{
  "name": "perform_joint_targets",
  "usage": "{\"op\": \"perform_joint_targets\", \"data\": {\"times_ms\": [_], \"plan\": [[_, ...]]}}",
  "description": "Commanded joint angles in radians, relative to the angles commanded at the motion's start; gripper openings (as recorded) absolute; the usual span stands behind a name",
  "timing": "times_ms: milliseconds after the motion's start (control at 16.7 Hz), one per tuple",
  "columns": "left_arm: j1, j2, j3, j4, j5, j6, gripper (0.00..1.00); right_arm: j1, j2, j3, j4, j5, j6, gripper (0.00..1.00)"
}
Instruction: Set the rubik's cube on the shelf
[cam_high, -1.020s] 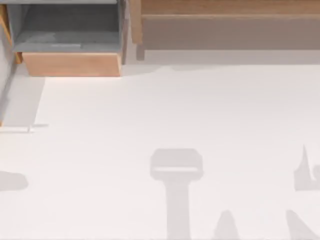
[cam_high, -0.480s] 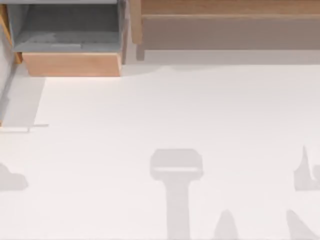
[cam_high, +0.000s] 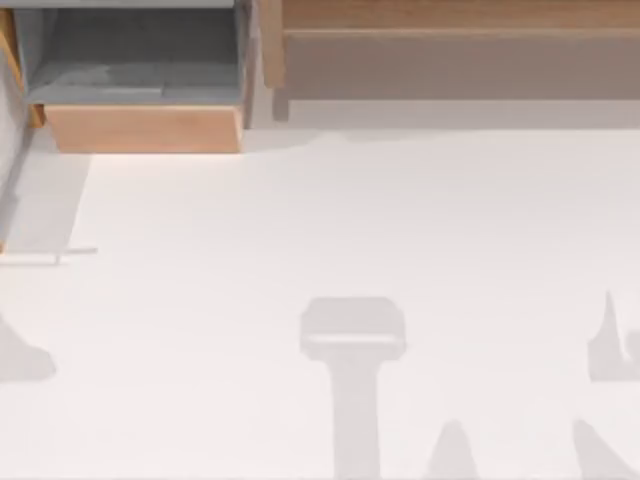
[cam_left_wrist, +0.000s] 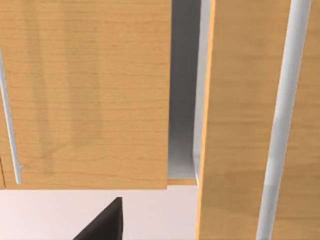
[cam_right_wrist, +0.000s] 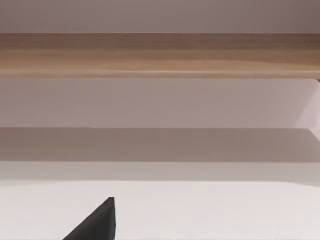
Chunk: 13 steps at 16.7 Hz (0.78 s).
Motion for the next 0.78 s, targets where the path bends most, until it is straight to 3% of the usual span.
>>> {"op": "perform_joint_targets", "data": {"times_ms": [360,780], "plan": [[0.050,-0.022,-0.061,0.036,0.049,0.003,1.00,0.000,0.000,0.000,0.000,0.000,0.000,1.00],[0.072,-0.015,-0.024,-0.020,0.033,-0.024,1.00,0.000,0.000,0.000,0.000,0.000,0.000,1.00]]}}
